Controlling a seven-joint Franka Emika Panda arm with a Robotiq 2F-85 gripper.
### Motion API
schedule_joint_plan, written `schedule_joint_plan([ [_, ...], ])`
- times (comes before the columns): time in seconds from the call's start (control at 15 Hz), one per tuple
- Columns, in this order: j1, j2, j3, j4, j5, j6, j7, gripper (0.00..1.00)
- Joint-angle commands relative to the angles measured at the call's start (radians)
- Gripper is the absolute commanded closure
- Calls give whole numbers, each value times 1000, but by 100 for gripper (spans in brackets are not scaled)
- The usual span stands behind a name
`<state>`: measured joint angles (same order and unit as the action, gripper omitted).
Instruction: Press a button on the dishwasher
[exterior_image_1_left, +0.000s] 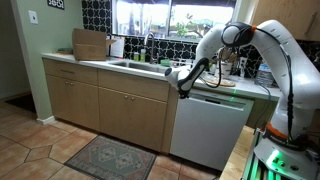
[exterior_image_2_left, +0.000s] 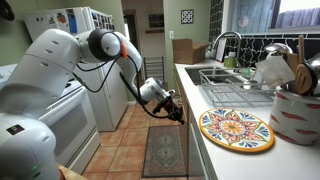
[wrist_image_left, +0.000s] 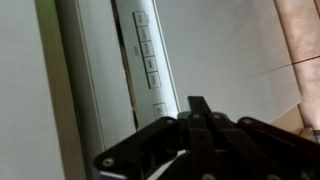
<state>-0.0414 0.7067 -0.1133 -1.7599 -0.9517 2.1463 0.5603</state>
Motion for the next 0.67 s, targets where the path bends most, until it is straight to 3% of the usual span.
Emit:
schedule_joint_plan([
  [0.0, 3, -76, 28, -58, 119, -18, -83, 100],
  [0.13, 4, -136, 42, -99, 188, -6, -144, 100],
  [0.2, 10, -172, 44, -122, 213, -4, -164, 74],
  [0.27, 12, -215, 49, -155, 240, 8, -184, 73],
  [0.6, 11, -462, 78, -335, 440, 26, -337, 37],
])
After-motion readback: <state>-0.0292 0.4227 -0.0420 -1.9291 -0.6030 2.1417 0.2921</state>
